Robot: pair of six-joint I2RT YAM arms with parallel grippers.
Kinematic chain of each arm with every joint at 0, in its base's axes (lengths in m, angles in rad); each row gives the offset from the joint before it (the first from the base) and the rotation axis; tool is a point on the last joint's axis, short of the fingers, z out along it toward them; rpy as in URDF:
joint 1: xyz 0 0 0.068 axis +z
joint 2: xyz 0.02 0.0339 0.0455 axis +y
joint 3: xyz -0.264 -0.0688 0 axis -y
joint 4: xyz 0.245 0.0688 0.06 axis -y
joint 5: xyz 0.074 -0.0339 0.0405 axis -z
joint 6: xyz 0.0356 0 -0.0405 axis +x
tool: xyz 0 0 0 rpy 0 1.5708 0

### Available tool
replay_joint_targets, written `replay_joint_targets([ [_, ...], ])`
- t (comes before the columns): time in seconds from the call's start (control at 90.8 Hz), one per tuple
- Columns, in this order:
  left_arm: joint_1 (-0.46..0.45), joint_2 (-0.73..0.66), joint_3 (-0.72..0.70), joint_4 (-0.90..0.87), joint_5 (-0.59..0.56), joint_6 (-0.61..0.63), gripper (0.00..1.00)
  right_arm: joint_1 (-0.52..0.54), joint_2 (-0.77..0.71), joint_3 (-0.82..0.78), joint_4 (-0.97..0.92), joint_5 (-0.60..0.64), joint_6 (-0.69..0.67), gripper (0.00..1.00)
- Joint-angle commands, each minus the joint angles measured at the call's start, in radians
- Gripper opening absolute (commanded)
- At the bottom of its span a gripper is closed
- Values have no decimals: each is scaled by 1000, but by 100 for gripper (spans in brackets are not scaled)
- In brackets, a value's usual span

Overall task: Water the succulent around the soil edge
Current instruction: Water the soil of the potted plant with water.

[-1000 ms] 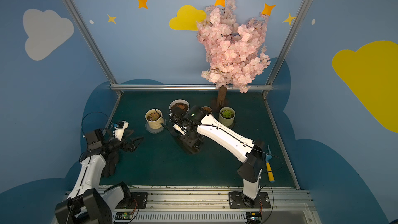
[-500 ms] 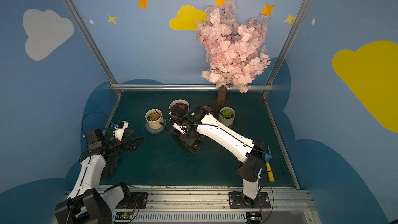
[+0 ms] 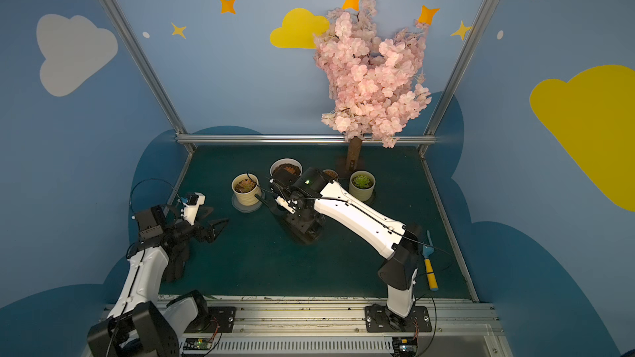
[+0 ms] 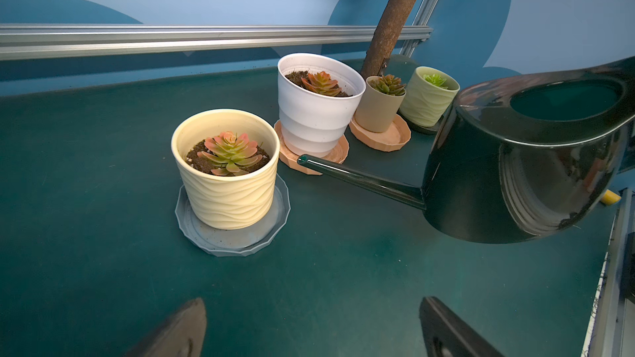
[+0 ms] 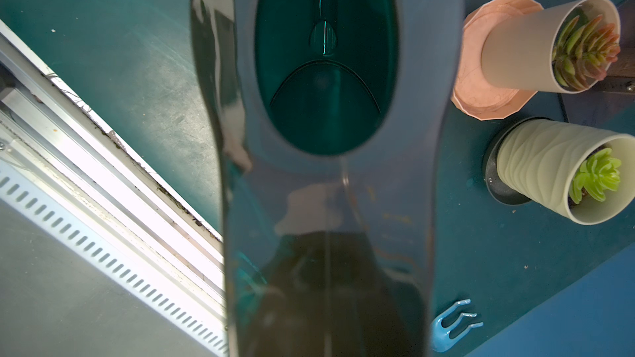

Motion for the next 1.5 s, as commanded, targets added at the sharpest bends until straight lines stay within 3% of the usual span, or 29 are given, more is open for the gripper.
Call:
replay_joint_targets([
  [0.0,-7,-16,-10,-27,17,25,100,5,-8,28,-11,12,8,0],
  [0.639,-22,-55,32,-166,38,116,100,12,-6,31,-16,12,8,0],
  [1.487,-22,-30,-3,-94,42,89,100,11,-3,32,-16,9,3,0],
])
